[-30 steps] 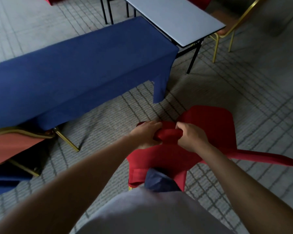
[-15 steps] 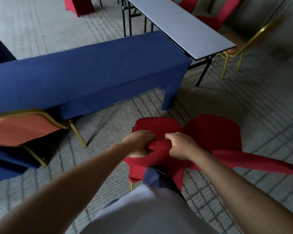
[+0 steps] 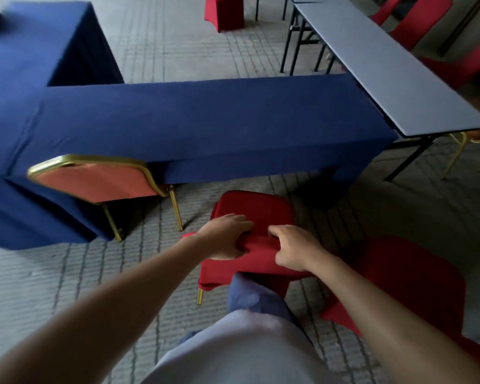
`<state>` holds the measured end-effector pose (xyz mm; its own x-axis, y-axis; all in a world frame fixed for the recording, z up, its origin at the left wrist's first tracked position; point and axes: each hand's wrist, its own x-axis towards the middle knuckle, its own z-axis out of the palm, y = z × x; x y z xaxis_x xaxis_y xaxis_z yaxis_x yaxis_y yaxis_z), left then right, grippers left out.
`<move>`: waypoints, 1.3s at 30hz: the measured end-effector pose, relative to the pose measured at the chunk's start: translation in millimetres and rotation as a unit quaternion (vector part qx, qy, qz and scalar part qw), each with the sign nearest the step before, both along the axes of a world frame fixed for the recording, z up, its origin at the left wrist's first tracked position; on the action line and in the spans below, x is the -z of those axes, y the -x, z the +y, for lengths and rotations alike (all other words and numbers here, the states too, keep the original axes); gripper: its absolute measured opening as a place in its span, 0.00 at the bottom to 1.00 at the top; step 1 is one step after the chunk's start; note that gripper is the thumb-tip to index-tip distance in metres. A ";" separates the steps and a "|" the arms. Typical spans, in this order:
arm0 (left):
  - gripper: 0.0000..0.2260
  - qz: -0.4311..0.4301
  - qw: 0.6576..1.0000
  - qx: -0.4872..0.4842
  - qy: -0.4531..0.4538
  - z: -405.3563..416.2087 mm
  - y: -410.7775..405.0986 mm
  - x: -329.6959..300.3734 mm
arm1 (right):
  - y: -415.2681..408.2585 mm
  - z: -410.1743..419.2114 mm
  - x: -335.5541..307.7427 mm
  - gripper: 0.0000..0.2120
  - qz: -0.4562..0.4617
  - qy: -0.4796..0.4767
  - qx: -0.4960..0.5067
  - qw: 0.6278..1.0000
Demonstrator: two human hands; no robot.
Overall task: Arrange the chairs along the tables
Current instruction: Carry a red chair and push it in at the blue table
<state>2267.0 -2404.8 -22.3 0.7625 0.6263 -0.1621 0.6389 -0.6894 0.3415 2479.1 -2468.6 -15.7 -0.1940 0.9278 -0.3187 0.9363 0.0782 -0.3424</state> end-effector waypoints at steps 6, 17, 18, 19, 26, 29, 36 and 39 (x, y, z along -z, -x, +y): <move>0.16 0.031 0.995 -0.083 0.050 66.2 38.3 30.5 | 31.5 100.1 27.0 0.11 0.006 0.029 -0.068 0.997; 0.21 -0.030 0.970 -0.222 0.089 260.0 38.0 21.0 | 21.0 325.3 7.6 0.10 0.045 0.052 -0.060 0.996; 0.21 -0.031 0.968 -0.234 0.090 276.1 39.4 18.0 | 22.2 343.0 3.3 0.10 0.047 0.059 -0.057 0.996; 0.22 -0.035 0.965 -0.246 0.086 291.6 41.1 16.3 | 24.3 360.3 -0.9 0.10 0.048 0.067 -0.055 0.995; 0.22 -0.032 0.963 -0.254 0.086 341.1 35.0 5.5 | 21.3 412.8 -12.0 0.10 0.051 0.099 -0.049 0.993; 0.21 -0.029 0.965 -0.246 0.092 342.3 38.2 6.0 | 24.4 414.3 -11.9 0.10 0.045 0.113 -0.055 0.991; 0.20 -0.029 0.968 -0.231 0.092 324.7 38.7 7.4 | 27.8 394.7 -13.7 0.10 0.017 0.111 -0.041 0.993; 0.21 -0.033 0.970 -0.225 0.080 308.2 43.0 12.8 | 32.8 378.4 -10.6 0.10 0.009 0.109 -0.049 0.993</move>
<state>2224.0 -2096.6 -35.1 0.4292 0.8694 -0.2448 0.8360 -0.2799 0.4719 2446.2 -2090.2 -5.1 -0.2870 0.8133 -0.5062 0.9217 0.0905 -0.3771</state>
